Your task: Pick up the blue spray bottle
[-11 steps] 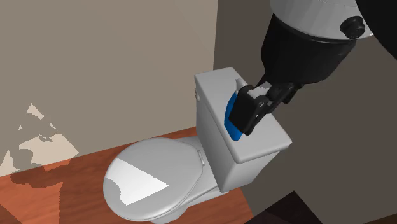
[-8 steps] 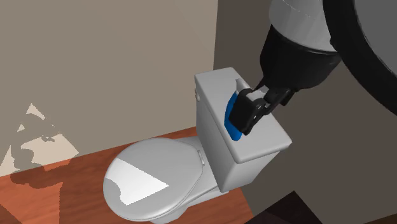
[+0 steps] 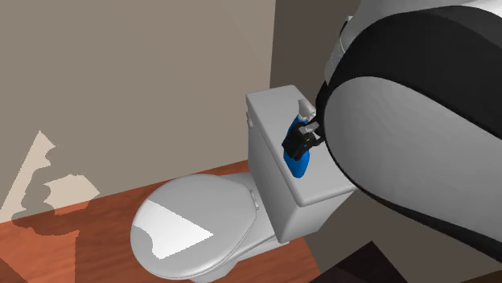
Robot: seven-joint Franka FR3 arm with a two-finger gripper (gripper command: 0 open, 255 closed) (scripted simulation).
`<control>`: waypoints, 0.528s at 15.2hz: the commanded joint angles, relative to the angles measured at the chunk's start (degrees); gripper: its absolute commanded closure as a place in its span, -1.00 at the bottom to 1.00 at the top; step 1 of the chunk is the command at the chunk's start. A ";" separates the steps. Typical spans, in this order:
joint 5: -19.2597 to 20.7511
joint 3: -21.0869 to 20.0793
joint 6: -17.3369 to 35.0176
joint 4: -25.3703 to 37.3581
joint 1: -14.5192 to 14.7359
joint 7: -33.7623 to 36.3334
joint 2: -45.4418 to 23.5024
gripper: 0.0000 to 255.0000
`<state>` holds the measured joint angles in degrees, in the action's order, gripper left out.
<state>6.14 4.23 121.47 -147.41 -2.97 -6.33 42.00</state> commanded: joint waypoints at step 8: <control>-1.29 5.52 28.43 -4.96 -2.07 1.55 -15.25 -1.00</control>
<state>5.25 8.96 146.59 -152.44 -4.99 -4.70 28.97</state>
